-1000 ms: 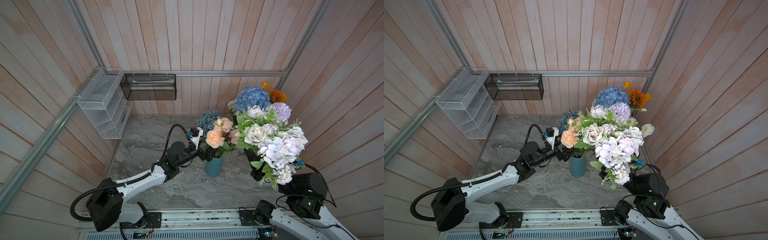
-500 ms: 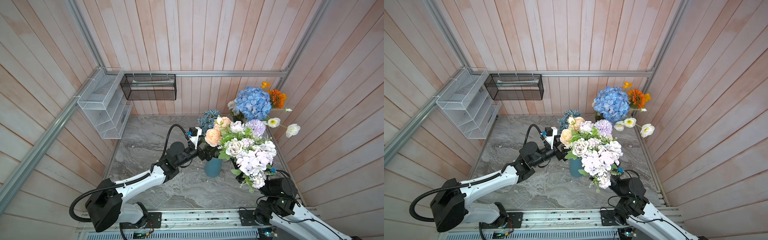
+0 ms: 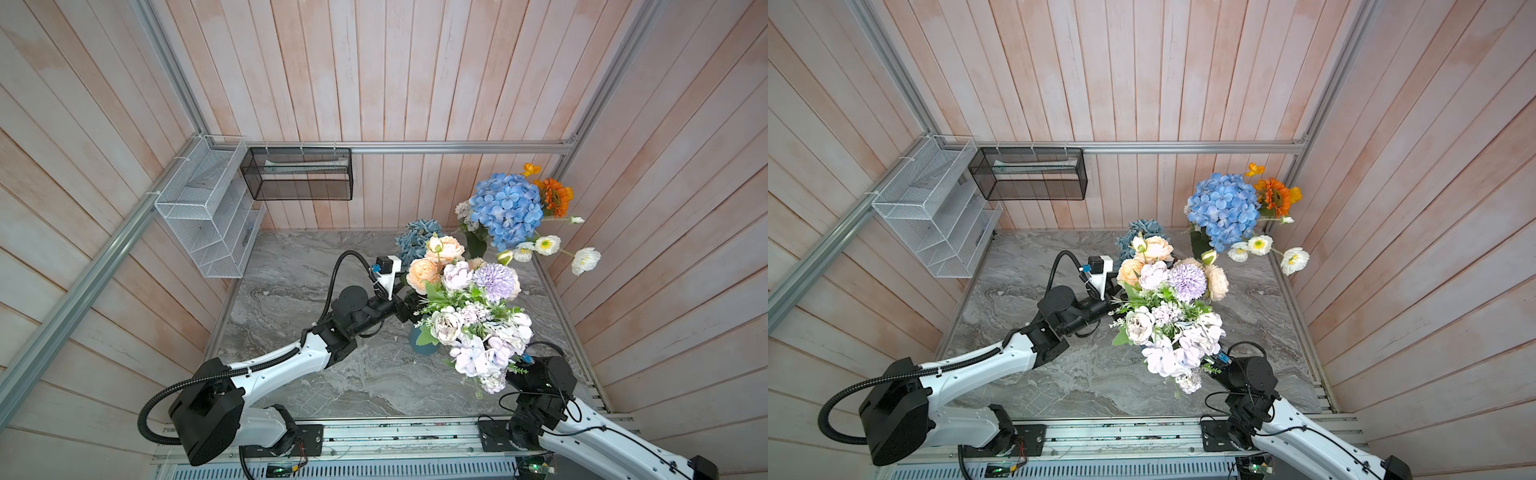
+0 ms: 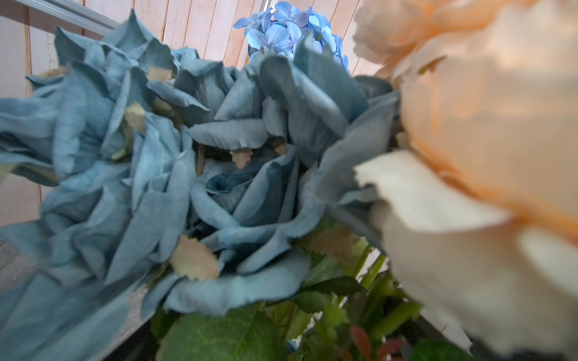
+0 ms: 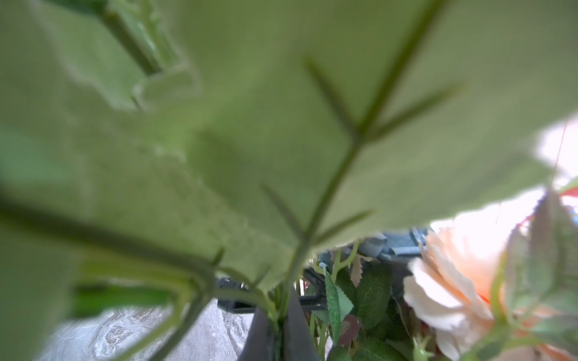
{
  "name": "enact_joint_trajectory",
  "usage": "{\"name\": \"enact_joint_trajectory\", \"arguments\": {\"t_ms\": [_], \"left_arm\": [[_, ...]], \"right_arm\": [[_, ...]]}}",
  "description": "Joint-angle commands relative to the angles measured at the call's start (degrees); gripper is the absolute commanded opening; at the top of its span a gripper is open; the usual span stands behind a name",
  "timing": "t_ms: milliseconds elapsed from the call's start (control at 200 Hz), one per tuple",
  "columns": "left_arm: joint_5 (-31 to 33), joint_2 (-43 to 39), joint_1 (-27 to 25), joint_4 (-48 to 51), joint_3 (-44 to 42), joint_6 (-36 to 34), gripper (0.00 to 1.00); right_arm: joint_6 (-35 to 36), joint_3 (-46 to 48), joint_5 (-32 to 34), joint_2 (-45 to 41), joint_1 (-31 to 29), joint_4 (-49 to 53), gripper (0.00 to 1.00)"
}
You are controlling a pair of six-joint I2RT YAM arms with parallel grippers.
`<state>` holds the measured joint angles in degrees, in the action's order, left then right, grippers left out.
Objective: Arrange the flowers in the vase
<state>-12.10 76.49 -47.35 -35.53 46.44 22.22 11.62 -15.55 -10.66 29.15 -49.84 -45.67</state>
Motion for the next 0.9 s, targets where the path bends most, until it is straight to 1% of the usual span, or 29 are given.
{"name": "enact_joint_trajectory", "arguments": {"t_ms": [0,145,220,410,565,755,895], "left_arm": [[0.59,-1.33,0.33,-1.74,-0.73,0.46,0.95],[0.51,-1.25,0.26,-2.17,-0.91,0.90,0.95],[0.34,-1.17,0.29,-2.18,-0.90,1.03,0.94],[0.24,-1.52,0.24,-2.12,-1.00,0.92,0.94],[0.41,-1.58,0.24,-2.06,-1.11,0.98,0.93],[0.41,-1.52,0.24,-2.27,-1.17,0.91,0.93],[0.51,-1.59,0.24,-2.18,-1.17,0.77,0.93]], "right_arm": [[2.46,0.74,-1.15,1.53,-0.14,-6.64,0.00],[4.09,0.90,-0.66,3.62,0.18,-8.32,0.00],[3.81,1.10,-1.16,4.70,1.35,-9.64,0.00],[-1.02,1.57,-5.00,8.10,6.56,-13.66,0.00],[-3.31,1.97,-6.61,10.50,8.46,-16.92,0.00],[-5.09,2.45,-7.76,13.49,8.87,-19.21,0.00],[-5.96,3.86,-6.73,13.67,8.89,-19.32,0.00]]}}
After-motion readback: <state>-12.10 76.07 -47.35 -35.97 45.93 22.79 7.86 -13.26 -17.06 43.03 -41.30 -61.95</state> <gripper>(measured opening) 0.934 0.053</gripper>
